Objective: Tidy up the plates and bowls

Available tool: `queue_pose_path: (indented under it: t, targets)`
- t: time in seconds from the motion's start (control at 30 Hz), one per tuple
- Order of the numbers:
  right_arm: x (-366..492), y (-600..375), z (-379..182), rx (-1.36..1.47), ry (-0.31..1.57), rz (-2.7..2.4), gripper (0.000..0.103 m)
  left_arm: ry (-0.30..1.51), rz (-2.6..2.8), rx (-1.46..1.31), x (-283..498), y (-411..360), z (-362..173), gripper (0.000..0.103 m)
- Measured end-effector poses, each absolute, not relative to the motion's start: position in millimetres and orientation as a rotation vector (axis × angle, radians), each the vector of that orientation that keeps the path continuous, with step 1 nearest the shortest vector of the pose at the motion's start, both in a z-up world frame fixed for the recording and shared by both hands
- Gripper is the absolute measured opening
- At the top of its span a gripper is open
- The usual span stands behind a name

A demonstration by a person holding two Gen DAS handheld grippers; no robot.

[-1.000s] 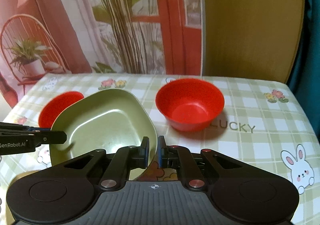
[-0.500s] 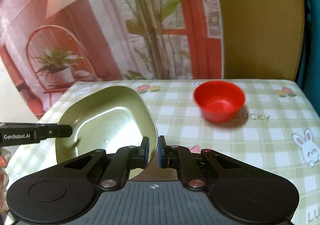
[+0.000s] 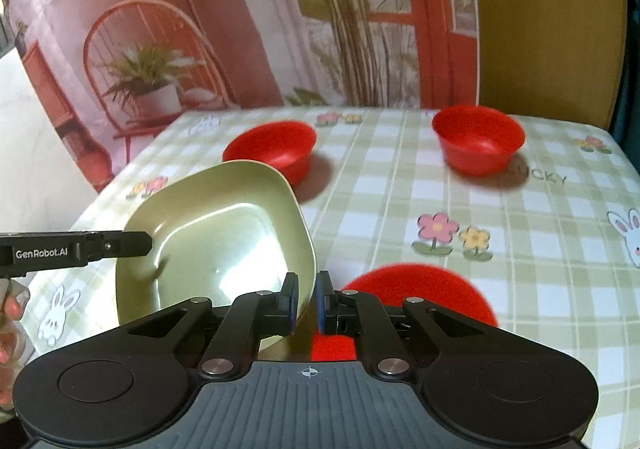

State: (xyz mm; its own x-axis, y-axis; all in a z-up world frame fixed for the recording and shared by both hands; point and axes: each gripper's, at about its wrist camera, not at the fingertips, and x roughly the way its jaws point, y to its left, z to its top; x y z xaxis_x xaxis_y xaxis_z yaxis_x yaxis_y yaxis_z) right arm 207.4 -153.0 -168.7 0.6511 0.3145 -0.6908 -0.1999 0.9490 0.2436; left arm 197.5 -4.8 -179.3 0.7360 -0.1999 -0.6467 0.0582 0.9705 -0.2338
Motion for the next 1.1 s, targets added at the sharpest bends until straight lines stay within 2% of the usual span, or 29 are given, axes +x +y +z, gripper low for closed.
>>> queue_pose_path:
  t: [0.93, 1.1]
  targets:
    - [205, -149, -179, 0.117, 0.853, 0.300, 0.009, 0.742, -0.100, -0.230, 189, -5, -208, 0.016]
    - [206, -149, -179, 0.115, 0.855, 0.300, 0.012, 0.742, -0.100, -0.232, 189, -5, -207, 0.016]
